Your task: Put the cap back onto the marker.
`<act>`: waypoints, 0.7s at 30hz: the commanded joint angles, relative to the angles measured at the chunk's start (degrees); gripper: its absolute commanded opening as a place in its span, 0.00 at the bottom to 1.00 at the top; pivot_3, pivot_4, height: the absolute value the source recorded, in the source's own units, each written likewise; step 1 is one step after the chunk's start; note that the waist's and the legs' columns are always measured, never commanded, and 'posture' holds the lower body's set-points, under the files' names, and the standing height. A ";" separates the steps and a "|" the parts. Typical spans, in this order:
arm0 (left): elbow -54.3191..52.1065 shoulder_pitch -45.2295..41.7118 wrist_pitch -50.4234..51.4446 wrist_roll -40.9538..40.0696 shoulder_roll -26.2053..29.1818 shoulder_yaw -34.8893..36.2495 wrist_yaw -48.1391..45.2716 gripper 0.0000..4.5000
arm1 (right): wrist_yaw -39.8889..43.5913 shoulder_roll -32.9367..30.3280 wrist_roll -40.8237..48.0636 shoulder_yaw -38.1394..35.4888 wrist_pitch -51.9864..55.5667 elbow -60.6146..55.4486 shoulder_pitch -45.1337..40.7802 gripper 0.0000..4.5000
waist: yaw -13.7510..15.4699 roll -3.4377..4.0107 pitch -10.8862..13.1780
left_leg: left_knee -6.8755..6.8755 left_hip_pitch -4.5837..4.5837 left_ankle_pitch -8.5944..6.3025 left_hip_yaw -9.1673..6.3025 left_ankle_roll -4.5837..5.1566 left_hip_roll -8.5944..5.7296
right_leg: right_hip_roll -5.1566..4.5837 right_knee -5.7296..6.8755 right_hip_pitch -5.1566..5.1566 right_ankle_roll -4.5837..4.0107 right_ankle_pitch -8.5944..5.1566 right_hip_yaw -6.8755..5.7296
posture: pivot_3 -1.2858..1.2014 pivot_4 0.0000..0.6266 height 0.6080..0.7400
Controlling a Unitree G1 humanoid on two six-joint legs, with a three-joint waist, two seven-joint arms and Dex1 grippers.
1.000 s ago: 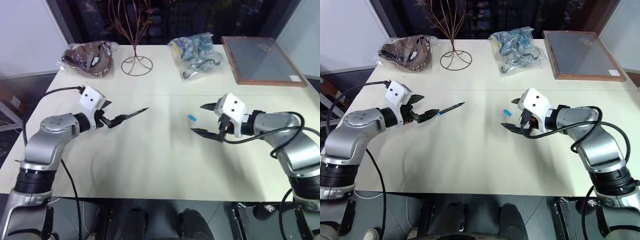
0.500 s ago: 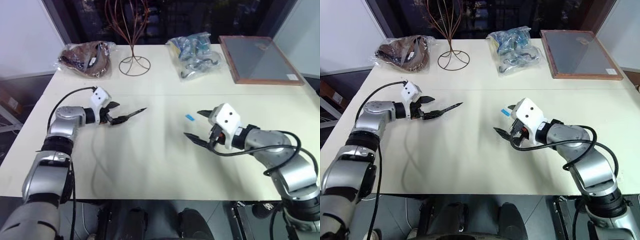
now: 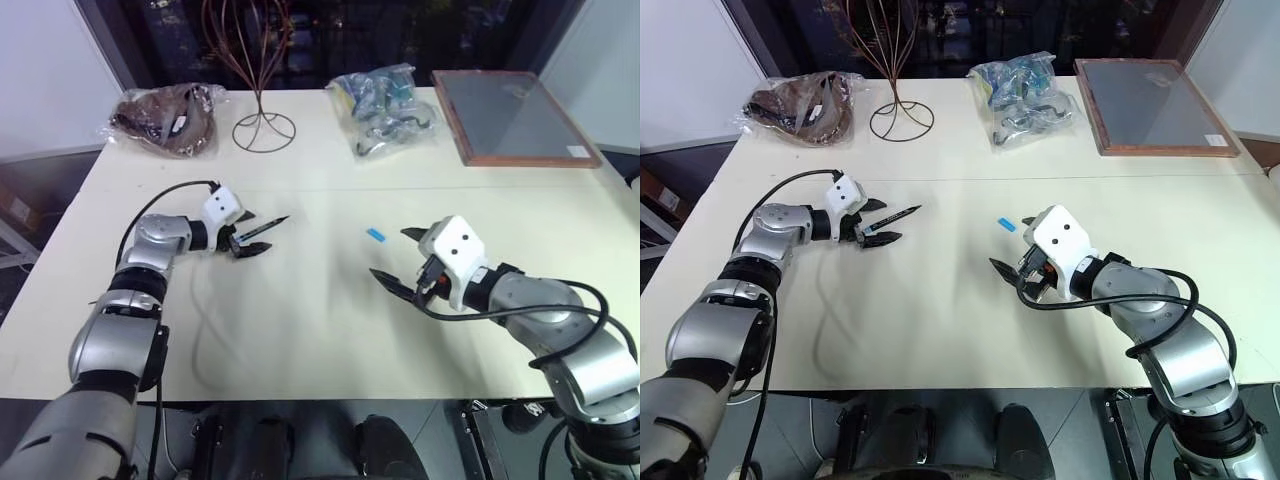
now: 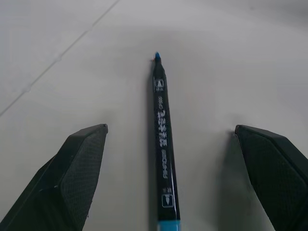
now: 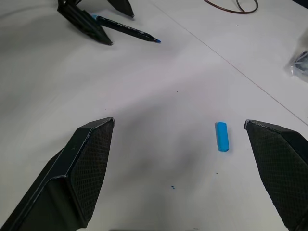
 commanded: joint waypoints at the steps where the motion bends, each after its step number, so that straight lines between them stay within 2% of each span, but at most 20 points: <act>1: 0.15 -0.16 -0.86 1.57 0.96 -0.06 0.52 0.99 | -0.51 0.05 0.55 -1.57 -0.58 -2.02 -0.37 1.00 | 0.01 0.00 0.00 | 0.01 0.00 0.00 0.00 0.00 0.00 | 0.00 0.03 0.00 0.00 0.00 0.00 | 0.52 0.24 1.00; 8: 1.09 0.56 -0.56 3.87 1.44 -0.73 2.04 0.99 | -0.27 -0.09 0.37 -0.91 -1.36 -0.72 -1.28 1.00 | -0.01 -0.01 -0.01 | 0.07 0.04 0.00 0.00 0.00 -0.01 | -0.01 0.28 -0.05 0.00 0.00 0.00 | 0.52 0.24 1.00; 15: 1.77 0.60 5.07 2.79 1.27 0.43 1.08 0.99 | -0.07 -0.31 0.20 -0.80 -1.72 -0.15 -1.84 1.00 | -0.07 -0.02 -0.02 | 0.08 0.07 0.00 0.00 0.00 -0.01 | -0.01 0.33 -0.06 0.00 0.00 0.01 | 0.52 0.24 1.00; 18: 1.98 1.15 6.39 2.84 1.33 0.34 0.75 0.82 | 0.12 -0.55 0.14 -0.88 -1.86 0.03 -1.98 1.00 | -0.08 -0.02 -0.03 | 0.08 0.10 0.00 0.00 0.00 0.00 | -0.01 0.35 -0.06 0.00 0.00 0.00 | 0.52 0.24 1.00; 21: 2.05 1.51 6.96 2.90 1.13 0.36 0.94 0.49 | 0.30 -0.82 0.09 -1.02 -2.07 0.33 -2.08 1.00 | -0.08 -0.02 -0.04 | 0.08 0.14 0.00 0.01 0.00 0.01 | 0.00 0.39 -0.05 0.00 0.00 0.00 | 0.52 0.24 1.00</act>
